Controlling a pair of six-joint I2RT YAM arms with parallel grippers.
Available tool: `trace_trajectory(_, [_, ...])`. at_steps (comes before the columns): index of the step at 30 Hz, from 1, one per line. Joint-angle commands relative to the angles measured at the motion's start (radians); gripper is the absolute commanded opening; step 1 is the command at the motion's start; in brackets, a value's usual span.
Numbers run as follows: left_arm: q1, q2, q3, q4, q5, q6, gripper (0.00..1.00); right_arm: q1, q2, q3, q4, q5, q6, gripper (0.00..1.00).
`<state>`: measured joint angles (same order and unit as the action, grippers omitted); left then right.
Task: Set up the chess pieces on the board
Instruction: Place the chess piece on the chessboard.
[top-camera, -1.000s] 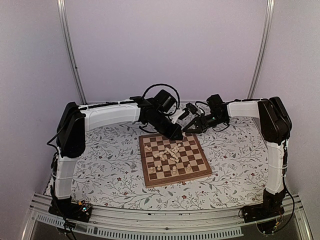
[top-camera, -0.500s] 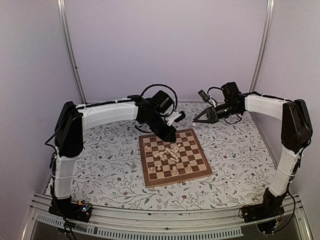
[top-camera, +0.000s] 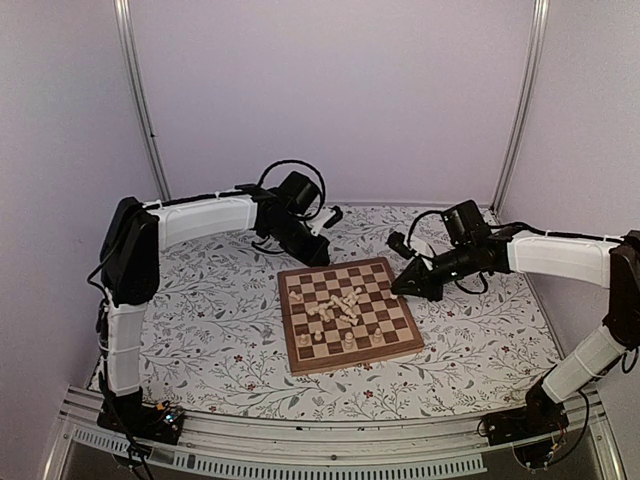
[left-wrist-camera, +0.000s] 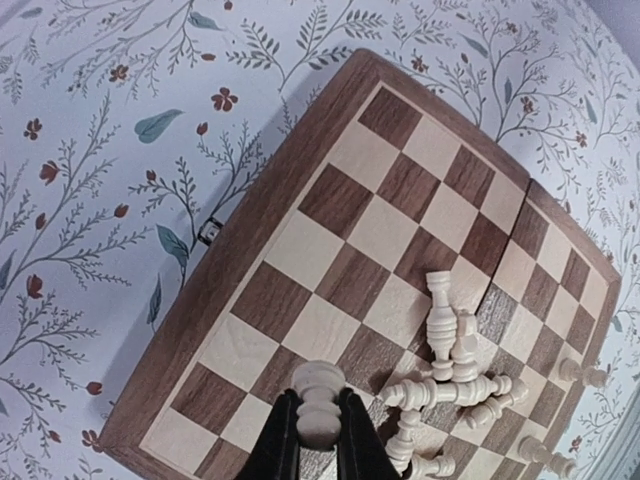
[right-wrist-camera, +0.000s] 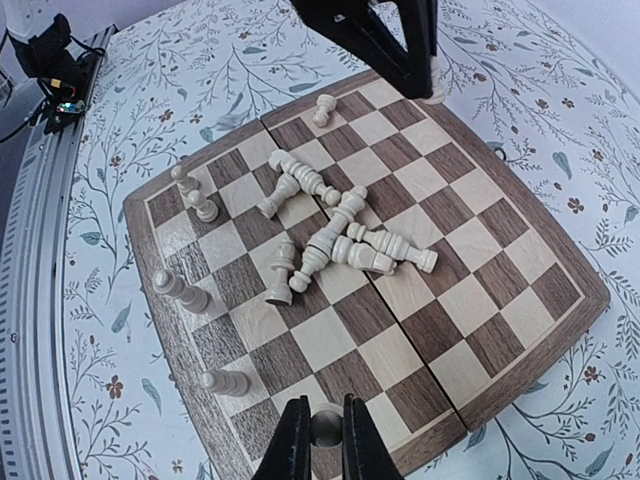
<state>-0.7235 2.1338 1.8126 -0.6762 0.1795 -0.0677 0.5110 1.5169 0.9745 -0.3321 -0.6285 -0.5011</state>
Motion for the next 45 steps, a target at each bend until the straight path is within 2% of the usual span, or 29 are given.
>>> trace_trajectory(1, [-0.001, -0.061, -0.091, 0.059, 0.026, -0.018, 0.06, -0.002, -0.026, -0.055, 0.07, 0.056, -0.071, 0.05])
trace_trajectory(11, [-0.002, -0.142, -0.173, 0.078, 0.019, -0.025, 0.07, 0.017, 0.037, -0.104, 0.074, 0.044, -0.127, 0.05])
trace_trajectory(28, [-0.002, -0.14, -0.18, 0.076, 0.009, -0.02, 0.07, 0.032, 0.102, -0.114, 0.004, 0.053, -0.198, 0.06])
trace_trajectory(40, [-0.004, -0.141, -0.18, 0.071, 0.014, -0.019, 0.07, 0.031, 0.13, -0.111, 0.012, 0.094, -0.194, 0.06])
trace_trajectory(45, [-0.004, -0.14, -0.18, 0.069, 0.015, -0.019, 0.08, 0.031, 0.134, -0.111, 0.013, 0.098, -0.194, 0.13])
